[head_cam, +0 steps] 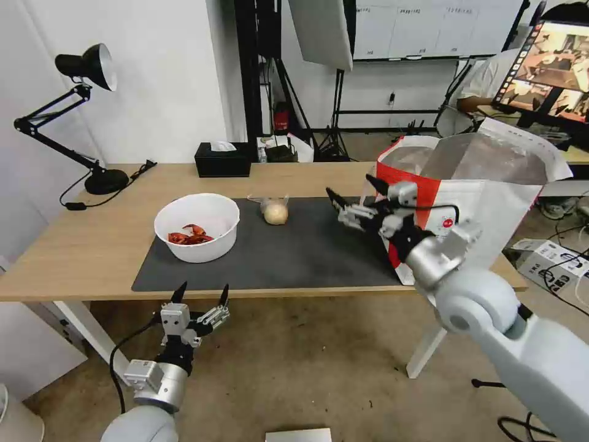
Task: Pick up the trash from the table and place it into the takeout bag.
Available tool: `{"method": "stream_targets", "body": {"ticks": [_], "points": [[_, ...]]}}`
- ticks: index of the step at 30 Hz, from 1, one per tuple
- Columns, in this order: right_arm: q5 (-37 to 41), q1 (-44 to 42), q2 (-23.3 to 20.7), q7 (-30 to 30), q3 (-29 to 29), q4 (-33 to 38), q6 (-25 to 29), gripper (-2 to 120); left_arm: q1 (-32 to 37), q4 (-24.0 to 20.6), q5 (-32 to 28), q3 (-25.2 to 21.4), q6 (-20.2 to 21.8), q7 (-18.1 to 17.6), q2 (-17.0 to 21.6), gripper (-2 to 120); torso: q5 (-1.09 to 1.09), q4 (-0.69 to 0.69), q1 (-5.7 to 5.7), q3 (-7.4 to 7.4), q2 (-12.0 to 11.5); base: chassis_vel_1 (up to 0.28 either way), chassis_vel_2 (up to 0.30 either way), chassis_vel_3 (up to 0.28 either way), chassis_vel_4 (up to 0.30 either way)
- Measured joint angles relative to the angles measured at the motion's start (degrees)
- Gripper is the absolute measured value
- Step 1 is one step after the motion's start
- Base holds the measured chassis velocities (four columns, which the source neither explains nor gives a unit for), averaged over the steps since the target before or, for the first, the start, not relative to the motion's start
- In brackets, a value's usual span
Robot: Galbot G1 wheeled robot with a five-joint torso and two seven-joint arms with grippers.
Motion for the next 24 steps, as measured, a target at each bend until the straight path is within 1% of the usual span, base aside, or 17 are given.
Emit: {"method": "stream_targets", "body": {"ticks": [1, 3, 4, 5, 7, 8, 12, 13, 15, 16, 19, 24], "points": [[0.0, 0.0, 0.0, 0.0, 0.0, 0.0, 0.0, 100, 0.0, 0.0, 0.0, 0.0, 0.0, 0.0, 0.0, 100, 0.0, 0.0, 0.0, 0.0, 0.0, 0.0, 0.0, 0.0, 0.0], [-3.74, -5.35, 0.9, -1.69, 1.43, -1.47, 4.1, 100, 0.73, 0.06, 0.41, -0.42, 0.0, -0.01, -0.06, 100, 0.01, 0.01, 0.0, 0.0, 0.0, 0.0, 0.0, 0.0, 0.0], [-3.74, -5.35, 0.9, -1.69, 1.43, -1.47, 4.1, 100, 0.73, 0.06, 0.41, -0.42, 0.0, -0.01, -0.06, 100, 0.01, 0.01, 0.0, 0.0, 0.0, 0.0, 0.0, 0.0, 0.0], [-5.63, -8.71, 1.88, -1.87, 2.05, -2.3, 6.53, 100, 1.15, 0.19, 0.71, -0.72, -0.01, -0.04, -0.13, 100, 0.01, 0.0, 0.0, 0.0, 0.0, 0.0, 0.0, 0.0, 0.0], [-8.62, -13.02, 3.98, -1.03, 2.81, -3.32, 9.12, 100, 1.76, 0.35, 1.15, -0.98, -0.01, -0.11, -0.27, 100, 0.0, 0.0, 0.0, 0.0, 0.0, 0.0, 0.0, 0.0, 0.0], [-8.62, -13.02, 3.98, -1.03, 2.81, -3.32, 9.12, 100, 1.76, 0.35, 1.15, -0.98, -0.01, -0.11, -0.27, 100, 0.0, 0.0, 0.0, 0.0, 0.0, 0.0, 0.0, 0.0, 0.0], [-12.49, -18.99, 8.18, 3.52, 3.05, -5.6, 11.97, 100, 2.45, 0.67, 1.9, -1.16, -0.01, -0.54, -0.54, 100, 0.0, 0.01, 0.0, 0.0, 0.0, 0.0, 0.0, 0.0, 0.0], [-12.49, -18.99, 8.18, 3.52, 3.05, -5.6, 11.97, 100, 2.45, 0.67, 1.9, -1.16, -0.01, -0.54, -0.54, 100, 0.0, 0.01, 0.0, 0.0, 0.0, 0.0, 0.0, 0.0, 0.0], [-13.96, -21.54, 10.17, 5.04, 3.05, -6.81, 12.81, 100, 2.56, 1.2, 2.2, -1.34, -0.01, -0.62, -0.66, 100, 0.0, 0.0, 0.0, 0.0, 0.0, 0.0, 0.0, 0.0, 0.0], [-13.96, -21.54, 10.17, 5.04, 3.05, -6.81, 12.81, 100, 2.56, 1.2, 2.2, -1.34, -0.01, -0.62, -0.66, 100, 0.0, 0.0, 0.0, 0.0, 0.0, 0.0, 0.0, 0.0, 0.0], [-15.81, -24.5, 12.35, 5.59, 2.95, -7.89, 13.82, 100, 2.76, 2.04, 2.49, -1.71, -0.16, -0.69, -0.72, 100, -0.01, 0.0, -0.01, 0.0, 0.0, 0.0, 0.0, 0.0, 0.0], [-16.43, -25.95, 13.23, 5.79, 2.78, -8.11, 13.98, 100, 3.07, 2.09, 2.51, -1.81, -0.17, -0.69, -0.64, 100, 0.0, 0.01, -0.01, 0.0, 0.0, 0.0, 0.0, 0.0, 0.0]]}}
